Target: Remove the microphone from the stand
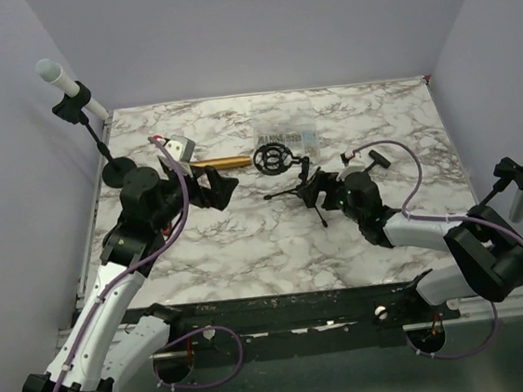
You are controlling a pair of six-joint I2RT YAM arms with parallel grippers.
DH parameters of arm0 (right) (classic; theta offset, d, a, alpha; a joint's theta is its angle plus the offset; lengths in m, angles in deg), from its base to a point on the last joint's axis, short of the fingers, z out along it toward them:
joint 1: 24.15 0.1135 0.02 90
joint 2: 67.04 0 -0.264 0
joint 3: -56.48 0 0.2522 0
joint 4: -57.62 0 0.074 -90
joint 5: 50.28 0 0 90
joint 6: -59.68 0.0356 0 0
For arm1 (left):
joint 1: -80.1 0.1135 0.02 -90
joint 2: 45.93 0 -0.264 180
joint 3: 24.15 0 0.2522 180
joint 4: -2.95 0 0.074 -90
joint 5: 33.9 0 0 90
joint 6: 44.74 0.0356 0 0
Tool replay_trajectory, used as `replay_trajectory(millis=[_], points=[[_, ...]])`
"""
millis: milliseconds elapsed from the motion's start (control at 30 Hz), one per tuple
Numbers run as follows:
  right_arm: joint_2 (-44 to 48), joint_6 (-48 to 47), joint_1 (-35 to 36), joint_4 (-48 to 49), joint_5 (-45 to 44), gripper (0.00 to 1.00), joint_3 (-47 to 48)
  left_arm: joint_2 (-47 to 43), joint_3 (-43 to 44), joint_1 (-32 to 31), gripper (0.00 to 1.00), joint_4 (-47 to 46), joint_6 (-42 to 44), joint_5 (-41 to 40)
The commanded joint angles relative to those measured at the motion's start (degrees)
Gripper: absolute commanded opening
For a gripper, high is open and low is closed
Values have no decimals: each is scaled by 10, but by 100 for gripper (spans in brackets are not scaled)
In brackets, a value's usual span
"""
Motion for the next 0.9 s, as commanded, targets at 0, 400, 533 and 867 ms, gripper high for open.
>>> replay_trajectory(millis=[0, 400, 533, 867], points=[[42, 8, -1, 8, 0, 94, -18, -35, -40, -1, 98, -43, 57, -170], [81, -2, -2, -8, 5, 94, -22, 6, 7, 34, 99, -34, 38, -389], [70, 8, -1, -14, 14, 94, -14, 24, 40, 87, 99, -24, 0, -413], [71, 17, -2, -13, 20, 94, -15, 124, 199, 255, 99, 5, -30, -361]])
